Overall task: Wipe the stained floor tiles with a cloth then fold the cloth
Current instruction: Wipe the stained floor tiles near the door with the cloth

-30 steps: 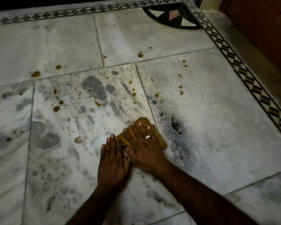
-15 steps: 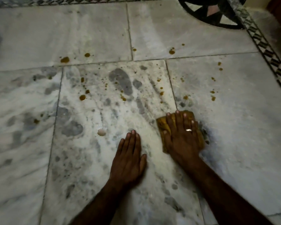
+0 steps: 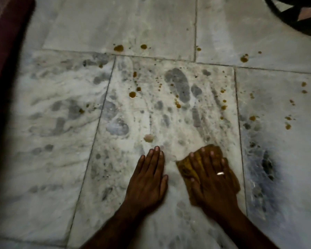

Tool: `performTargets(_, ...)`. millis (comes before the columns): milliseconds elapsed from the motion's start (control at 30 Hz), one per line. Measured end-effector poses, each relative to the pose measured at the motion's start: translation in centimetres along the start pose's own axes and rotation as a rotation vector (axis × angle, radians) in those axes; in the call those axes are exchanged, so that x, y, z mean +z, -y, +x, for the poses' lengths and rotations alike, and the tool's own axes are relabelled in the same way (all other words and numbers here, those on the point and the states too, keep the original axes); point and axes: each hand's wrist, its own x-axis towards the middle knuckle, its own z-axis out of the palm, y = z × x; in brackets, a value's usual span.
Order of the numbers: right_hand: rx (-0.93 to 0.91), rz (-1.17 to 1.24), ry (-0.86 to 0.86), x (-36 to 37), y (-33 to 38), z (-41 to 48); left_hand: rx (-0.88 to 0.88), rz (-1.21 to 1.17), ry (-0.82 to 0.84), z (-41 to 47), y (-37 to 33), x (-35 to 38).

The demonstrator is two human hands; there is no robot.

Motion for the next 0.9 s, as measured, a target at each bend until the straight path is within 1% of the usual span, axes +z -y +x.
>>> performTargets(100, 0.146, 0.036, -0.024, 0.5, 0.6, 4.5, -0.082, -0.004, 0.015, -0.2, 1.8, -0.3)
performTargets(133, 0.164, 0.045, -0.021, 0.7, 1.4, 6.2, -0.103, -0.008, 0.022, -0.3, 2.3, -0.4)
performTargets(200, 0.144, 0.059, -0.009, 1.0, 3.4, 9.4, -0.144, -0.009, 0.038, -0.2, 3.4, -0.6)
performTargets(333, 0.019, 0.103, 0.009, 1.3, 8.7, 12.8, -0.281, 0.001, 0.028, -0.3, 6.4, -1.2)
performTargets(400, -0.082, 0.118, 0.009, 1.5, 11.4, 12.5, -0.326, -0.01, 0.013, -0.5, 7.8, -1.3)
performTargets(467, -0.192, 0.116, 0.003, 1.7, 13.5, 10.9, -0.326, -0.002, -0.019, -1.1, 8.8, -1.2)
performTargets(533, -0.286, 0.117, -0.004, 1.5, 13.6, 8.6, -0.326, 0.031, -0.043, -2.1, 9.9, -1.2)
performTargets(633, -0.378, 0.092, 0.011, 1.0, 10.8, 6.0, -0.392, 0.033, -0.029, -3.9, 11.7, -1.7)
performTargets(667, -0.364, 0.072, 0.006, 0.9, 9.9, 6.3, -0.397, 0.025, -0.027, -4.4, 12.2, -1.8)
performTargets(733, -0.255, 0.037, -0.004, 1.0, 8.7, 8.7, -0.394, 0.008, -0.024, -4.7, 12.3, -1.9)
performTargets(800, -0.144, 0.062, 0.003, 1.4, 10.1, 12.8, -0.399, -0.013, -0.029, -4.7, 12.3, -2.0)
performTargets(833, -0.133, 0.084, -0.004, 1.7, 11.6, 15.0, -0.399, -0.02, -0.036, -4.6, 12.3, -2.0)
performTargets(900, -0.176, 0.133, -0.012, 2.3, 15.2, 18.6, -0.399, -0.035, -0.048, -4.6, 12.3, -2.1)
